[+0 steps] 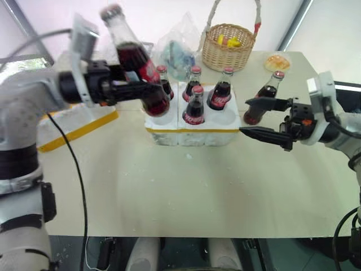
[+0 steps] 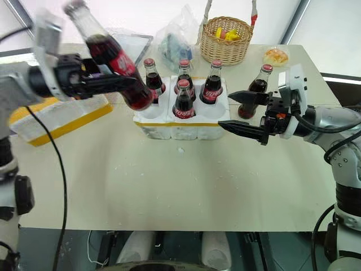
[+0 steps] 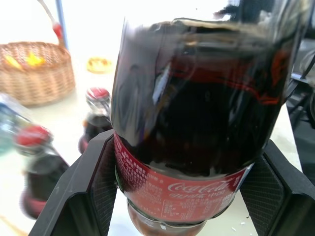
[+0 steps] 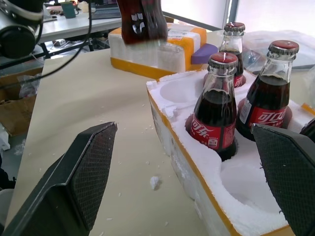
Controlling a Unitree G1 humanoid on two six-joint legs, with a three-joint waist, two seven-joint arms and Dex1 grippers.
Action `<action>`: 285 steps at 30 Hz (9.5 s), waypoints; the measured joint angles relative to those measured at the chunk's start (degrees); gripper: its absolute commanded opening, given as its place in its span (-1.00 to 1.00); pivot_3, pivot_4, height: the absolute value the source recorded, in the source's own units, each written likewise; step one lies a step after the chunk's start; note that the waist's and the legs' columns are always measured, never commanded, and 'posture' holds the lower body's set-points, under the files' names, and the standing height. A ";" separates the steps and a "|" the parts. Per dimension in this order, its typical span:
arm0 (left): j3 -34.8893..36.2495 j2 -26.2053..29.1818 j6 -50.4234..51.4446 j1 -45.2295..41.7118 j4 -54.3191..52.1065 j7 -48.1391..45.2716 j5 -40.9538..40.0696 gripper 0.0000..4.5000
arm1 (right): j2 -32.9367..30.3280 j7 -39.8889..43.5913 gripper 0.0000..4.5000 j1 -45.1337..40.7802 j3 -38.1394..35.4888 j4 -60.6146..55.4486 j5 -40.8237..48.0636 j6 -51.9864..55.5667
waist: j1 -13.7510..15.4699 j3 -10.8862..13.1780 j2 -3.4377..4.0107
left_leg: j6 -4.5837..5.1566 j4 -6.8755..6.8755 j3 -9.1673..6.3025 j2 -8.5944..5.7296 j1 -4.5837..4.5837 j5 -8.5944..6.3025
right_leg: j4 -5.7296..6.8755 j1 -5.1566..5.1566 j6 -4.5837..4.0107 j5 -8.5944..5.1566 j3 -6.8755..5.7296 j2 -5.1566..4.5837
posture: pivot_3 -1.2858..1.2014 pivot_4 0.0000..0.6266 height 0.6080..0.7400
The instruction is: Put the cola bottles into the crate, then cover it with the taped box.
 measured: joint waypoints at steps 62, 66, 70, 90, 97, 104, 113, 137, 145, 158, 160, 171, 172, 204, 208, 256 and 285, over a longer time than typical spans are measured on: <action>-0.02 5.90 -3.35 2.50 5.00 -12.53 9.23 0.97 | 2.60 -1.93 1.00 3.21 -1.11 -1.47 -0.76 -2.07 | -0.31 0.00 0.03 | 0.04 0.42 -0.02 0.01 -0.62 -0.01 | 0.15 -0.50 0.13 0.14 0.02 0.01 | 0.03 -0.52 0.96; 7.89 12.76 5.09 4.71 -2.07 -16.89 -2.24 0.97 | 1.62 -1.93 1.00 4.79 -1.71 -1.26 -0.95 -2.15 | 0.22 0.00 0.03 | 0.04 0.47 -0.04 0.01 -0.62 -0.01 | 0.14 -0.42 0.12 0.14 0.01 0.01 | 0.03 -0.52 0.96; 10.71 14.55 8.75 5.93 -6.89 -17.38 -9.34 0.97 | 1.02 -2.66 1.00 7.33 -3.77 -0.80 -1.80 -2.60 | 0.37 0.00 0.03 | 0.03 0.52 -0.05 -0.04 -0.45 -0.02 | -0.01 -0.12 0.08 0.12 0.01 -0.02 | 0.03 -0.52 0.96; 3.56 10.80 0.77 8.98 -6.79 -15.37 -7.87 0.97 | 0.10 -13.34 1.00 16.28 -14.67 4.92 -8.36 -4.01 | -0.03 -0.01 0.04 | 0.04 0.46 0.01 0.00 -0.29 -0.02 | 0.00 -0.05 -0.14 0.04 0.05 0.00 | 0.03 -0.52 0.96; 3.63 9.89 0.77 9.27 -7.45 -13.40 -8.03 0.97 | 6.04 -18.79 1.00 6.24 -4.75 16.29 -15.94 -8.58 | -0.17 0.02 0.08 | 0.04 0.44 0.03 -0.01 -0.30 -0.01 | 0.01 -0.08 0.06 0.14 0.07 0.01 | 0.03 -0.52 0.96; 4.02 9.88 0.95 10.82 -9.70 -11.00 -9.17 0.97 | 10.59 -22.74 1.00 -5.32 -1.74 32.01 -21.38 -14.36 | -0.13 0.02 0.10 | 0.04 0.41 0.02 -0.02 -0.30 -0.01 | 0.01 -0.09 0.08 0.15 0.06 0.02 | 0.03 -0.52 0.96; 4.28 10.35 0.99 11.44 -11.01 -8.69 -10.48 0.97 | 15.12 -22.69 1.00 -12.20 1.12 44.47 -25.10 -19.76 | -0.39 0.02 0.10 | 0.04 0.40 0.02 -0.02 -0.27 -0.01 | 0.04 -0.09 0.08 0.15 0.07 0.04 | 0.03 -0.52 0.96; 4.28 10.52 0.98 11.48 -11.38 -6.81 -11.36 1.00 | 18.54 -19.98 0.24 -18.16 0.87 56.71 -26.84 -25.24 | -0.54 0.20 0.39 | 0.03 0.37 0.02 -0.02 -0.28 -0.01 | 0.04 -0.11 0.09 0.16 0.07 0.05 | 0.03 -0.52 0.96; 4.28 10.45 0.80 12.87 -11.96 -6.20 -11.68 1.00 | 10.79 -14.00 0.24 -18.15 -1.90 39.66 -20.13 -15.00 | -0.43 0.38 0.70 | 0.04 0.36 0.05 -0.02 -0.59 0.00 | 0.16 -0.52 0.09 0.16 0.11 0.05 | 0.03 -0.52 0.96; 4.22 9.90 -0.17 13.28 -12.63 -5.01 -11.82 1.00 | 10.62 -7.41 0.24 -13.29 1.95 12.59 -6.62 1.36 | -0.09 0.37 0.69 | 0.04 0.44 0.05 -0.02 -0.62 0.00 | 0.16 -0.50 0.09 0.17 0.11 0.05 | 0.03 -0.52 0.96; 4.22 9.90 -0.17 13.27 -12.62 -4.94 -11.82 1.00 | 10.85 -7.43 0.24 -12.28 3.77 12.51 -7.62 1.11 | -0.02 0.37 0.69 | 0.04 0.45 0.05 -0.02 -0.63 0.00 | 0.16 -0.50 0.09 0.17 0.11 0.05 | 0.03 -0.52 0.96; 4.29 9.96 -0.17 13.23 -12.62 -4.72 -11.92 1.00 | 13.16 -8.20 0.24 -11.78 8.34 15.62 -13.86 -4.37 | -0.15 0.37 0.67 | 0.03 0.44 0.05 -0.02 -0.62 0.00 | 0.16 -0.51 0.08 0.17 0.11 0.06 | 0.03 -0.52 0.96; 4.31 10.04 -0.17 13.25 -12.62 -4.72 -11.92 1.00 | 13.54 -8.32 0.24 -11.95 8.52 16.24 -14.05 -4.37 | -0.15 0.37 0.67 | 0.03 0.44 0.05 -0.02 -0.63 0.00 | 0.16 -0.51 0.08 0.17 0.11 0.06 | 0.03 -0.52 0.96; 19.99 17.55 -7.45 37.56 -19.11 6.43 3.84 1.00 | -3.57 5.13 0.97 -11.69 1.42 15.54 -10.57 -1.83 | -0.44 0.36 0.67 | 0.03 0.33 0.14 0.07 -0.55 0.00 | 0.14 -0.56 0.03 0.17 0.17 0.09 | 0.03 -0.52 0.96; 26.93 18.77 -14.50 56.72 -20.82 9.92 21.00 1.00 | -5.44 9.87 0.97 -9.06 -0.07 8.73 -3.87 2.55 | -0.62 0.34 0.67 | 0.03 0.28 0.26 0.19 -0.53 -0.01 | 0.06 -0.59 -0.25 0.12 0.18 0.13 | 0.03 -0.52 0.96; -11.77 17.63 -79.83 14.99 79.88 56.27 73.40 0.43 | -9.18 8.08 1.00 -11.91 -2.67 -0.52 8.31 8.34 | 0.10 0.12 0.34 | 0.00 0.41 0.89 0.57 -0.66 -0.03 | 0.13 -0.89 -0.06 0.49 0.18 0.23 | 0.03 -0.52 0.96; -7.33 27.91 -83.44 10.71 67.76 47.08 65.84 -0.93 | -6.38 3.77 1.00 -7.99 -2.76 0.34 7.90 4.78 | 0.17 0.08 0.24 | 0.00 0.41 0.91 0.59 -0.68 -0.03 | 0.11 -0.88 -0.08 0.51 0.19 0.24 | 0.03 -0.52 0.96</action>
